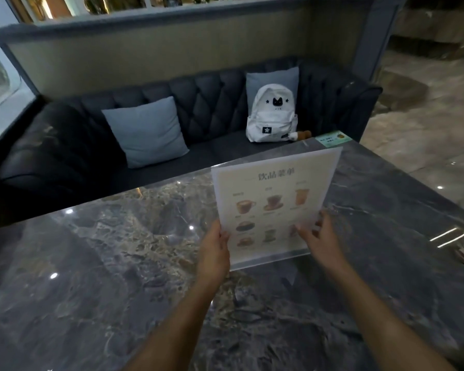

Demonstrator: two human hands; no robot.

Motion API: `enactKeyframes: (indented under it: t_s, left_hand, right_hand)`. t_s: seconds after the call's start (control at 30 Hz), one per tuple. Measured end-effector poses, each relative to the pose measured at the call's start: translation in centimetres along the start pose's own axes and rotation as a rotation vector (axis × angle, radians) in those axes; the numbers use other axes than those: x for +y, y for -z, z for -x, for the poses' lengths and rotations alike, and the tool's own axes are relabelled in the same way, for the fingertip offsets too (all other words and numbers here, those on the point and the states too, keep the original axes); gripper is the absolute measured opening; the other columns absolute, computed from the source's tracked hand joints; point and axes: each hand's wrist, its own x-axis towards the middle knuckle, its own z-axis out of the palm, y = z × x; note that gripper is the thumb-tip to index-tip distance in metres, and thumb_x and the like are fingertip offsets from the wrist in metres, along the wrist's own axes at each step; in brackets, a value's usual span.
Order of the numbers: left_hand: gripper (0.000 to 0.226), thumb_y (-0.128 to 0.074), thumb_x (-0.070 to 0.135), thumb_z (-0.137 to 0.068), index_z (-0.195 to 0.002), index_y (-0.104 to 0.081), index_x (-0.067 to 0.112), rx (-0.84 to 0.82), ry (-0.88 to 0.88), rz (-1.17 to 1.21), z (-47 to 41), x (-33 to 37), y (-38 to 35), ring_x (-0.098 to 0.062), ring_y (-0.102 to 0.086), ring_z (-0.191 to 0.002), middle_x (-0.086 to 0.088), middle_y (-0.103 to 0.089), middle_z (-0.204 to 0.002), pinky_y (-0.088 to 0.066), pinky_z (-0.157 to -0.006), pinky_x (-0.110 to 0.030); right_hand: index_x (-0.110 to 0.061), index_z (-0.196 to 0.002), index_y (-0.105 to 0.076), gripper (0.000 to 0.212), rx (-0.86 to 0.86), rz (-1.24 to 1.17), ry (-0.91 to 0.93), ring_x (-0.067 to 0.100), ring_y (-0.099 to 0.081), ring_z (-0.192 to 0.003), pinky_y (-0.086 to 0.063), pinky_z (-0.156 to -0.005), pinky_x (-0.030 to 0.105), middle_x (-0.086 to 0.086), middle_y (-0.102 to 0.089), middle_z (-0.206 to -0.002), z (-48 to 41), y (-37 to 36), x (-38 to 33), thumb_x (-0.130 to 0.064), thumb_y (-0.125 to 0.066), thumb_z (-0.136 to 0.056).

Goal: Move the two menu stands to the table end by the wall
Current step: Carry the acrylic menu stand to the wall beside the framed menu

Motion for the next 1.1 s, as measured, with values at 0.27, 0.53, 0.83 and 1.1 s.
enactKeyframes:
  t_s: [0.27,0.53,0.83,1.1]
  left_hand:
    - [0.024,-0.041,0.012,-0.094,-0.101,-0.058,0.027,0.107,0.032,-0.004,0.5,-0.6,1.3,-0.018,-0.062,-0.087,-0.005,-0.067,-0.101,-0.049,-0.067,-0.028]
    - [0.017,-0.045,0.013,-0.093,-0.099,-0.059,0.021,0.29,0.03,-0.029,1.8,-1.9,8.4,-0.021,-0.063,-0.085,-0.002,-0.068,-0.097,-0.054,-0.074,-0.047]
    - [0.015,-0.044,0.016,-0.094,-0.095,-0.059,0.011,0.532,0.189,-0.092,5.6,-5.7,20.6,-0.027,-0.062,-0.085,-0.011,-0.069,-0.095,-0.051,-0.075,-0.046]
    - [0.016,-0.044,0.013,-0.094,-0.093,-0.059,0.018,0.748,0.317,-0.08,10.5,-10.5,31.3,-0.023,-0.063,-0.086,-0.009,-0.068,-0.098,-0.052,-0.076,-0.041]
  right_hand:
    - [-0.017,-0.11,-0.037,0.036,0.11,0.016,0.063,0.018,-0.054,-0.093,-0.046,-0.077,0.031,0.0,-0.051,-0.107,0.3,-2.2,-1.8,-0.03,-0.059,-0.085]
    - [-0.015,-0.106,-0.038,0.03,-0.016,0.006,0.154,0.002,-0.053,-0.081,-0.045,-0.063,0.014,-0.01,-0.051,-0.092,1.0,-9.1,-5.1,-0.028,-0.058,-0.086]
    - [-0.017,-0.114,-0.041,0.049,-0.27,0.107,0.25,0.002,-0.053,-0.079,-0.046,-0.064,0.026,-0.016,-0.05,-0.092,4.1,-22.9,-9.0,-0.049,-0.056,-0.081]
    - [-0.011,-0.113,-0.039,0.049,-0.507,0.108,0.296,0.023,-0.056,-0.09,-0.05,-0.067,0.036,0.007,-0.054,-0.109,9.9,-36.6,-11.3,-0.045,-0.056,-0.082]
